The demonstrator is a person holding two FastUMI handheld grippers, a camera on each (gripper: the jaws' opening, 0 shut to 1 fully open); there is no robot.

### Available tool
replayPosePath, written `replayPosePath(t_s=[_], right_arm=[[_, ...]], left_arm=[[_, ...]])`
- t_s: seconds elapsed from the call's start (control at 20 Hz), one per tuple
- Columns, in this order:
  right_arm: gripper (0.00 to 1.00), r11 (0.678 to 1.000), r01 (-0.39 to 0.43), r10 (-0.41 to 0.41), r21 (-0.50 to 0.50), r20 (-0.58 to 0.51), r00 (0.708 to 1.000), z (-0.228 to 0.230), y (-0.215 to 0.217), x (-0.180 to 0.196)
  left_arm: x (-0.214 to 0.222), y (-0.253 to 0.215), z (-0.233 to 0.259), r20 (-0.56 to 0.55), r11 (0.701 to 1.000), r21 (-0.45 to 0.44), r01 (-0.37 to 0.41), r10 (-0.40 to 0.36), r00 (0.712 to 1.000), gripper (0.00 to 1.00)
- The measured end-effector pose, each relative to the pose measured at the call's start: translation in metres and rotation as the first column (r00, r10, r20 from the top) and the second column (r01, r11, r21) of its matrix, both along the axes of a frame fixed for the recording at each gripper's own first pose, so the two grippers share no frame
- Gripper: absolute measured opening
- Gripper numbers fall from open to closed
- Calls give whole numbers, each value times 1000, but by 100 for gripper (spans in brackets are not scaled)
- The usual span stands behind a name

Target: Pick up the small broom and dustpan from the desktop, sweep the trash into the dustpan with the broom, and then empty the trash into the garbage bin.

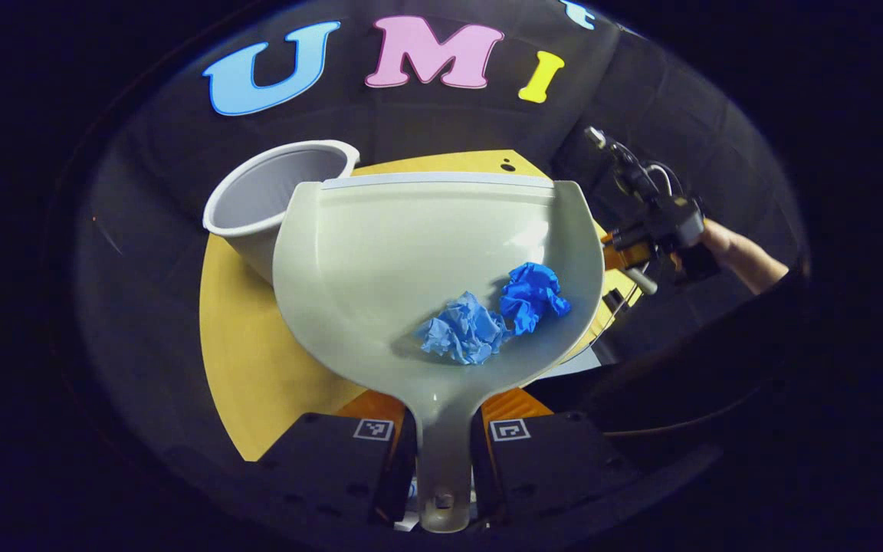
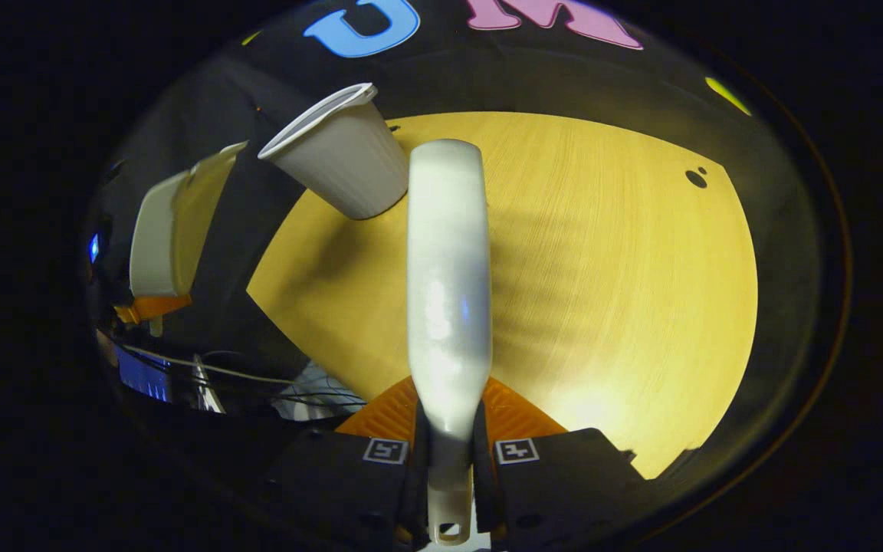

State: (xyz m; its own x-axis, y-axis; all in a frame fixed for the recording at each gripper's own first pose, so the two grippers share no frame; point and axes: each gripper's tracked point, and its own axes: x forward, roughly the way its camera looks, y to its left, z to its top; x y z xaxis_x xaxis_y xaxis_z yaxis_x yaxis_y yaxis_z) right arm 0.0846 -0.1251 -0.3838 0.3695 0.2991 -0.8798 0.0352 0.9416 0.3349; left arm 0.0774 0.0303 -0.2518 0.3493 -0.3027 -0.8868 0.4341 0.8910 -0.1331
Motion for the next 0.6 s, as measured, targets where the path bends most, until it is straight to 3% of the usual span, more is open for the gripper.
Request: replayPosePath(t_s=[0.1, 0.25, 0.45, 0.6], right_arm=[[27, 997, 68, -69, 29, 27, 997, 2, 10, -1], [28, 988, 136, -141, 71, 73, 987, 11, 16, 4], [27, 982, 177, -184, 64, 126, 975, 25, 12, -1], [27, 981, 186, -191, 49, 140, 972, 31, 10, -5]], left_arm=[[7, 4, 7, 31, 999, -15, -38, 38, 999, 30], [22, 19, 11, 48, 992, 50, -116, 113, 992, 30], [23, 22, 4, 51, 957, 227, -179, 172, 984, 30], [22, 21, 11, 23, 924, 359, -135, 136, 990, 29]])
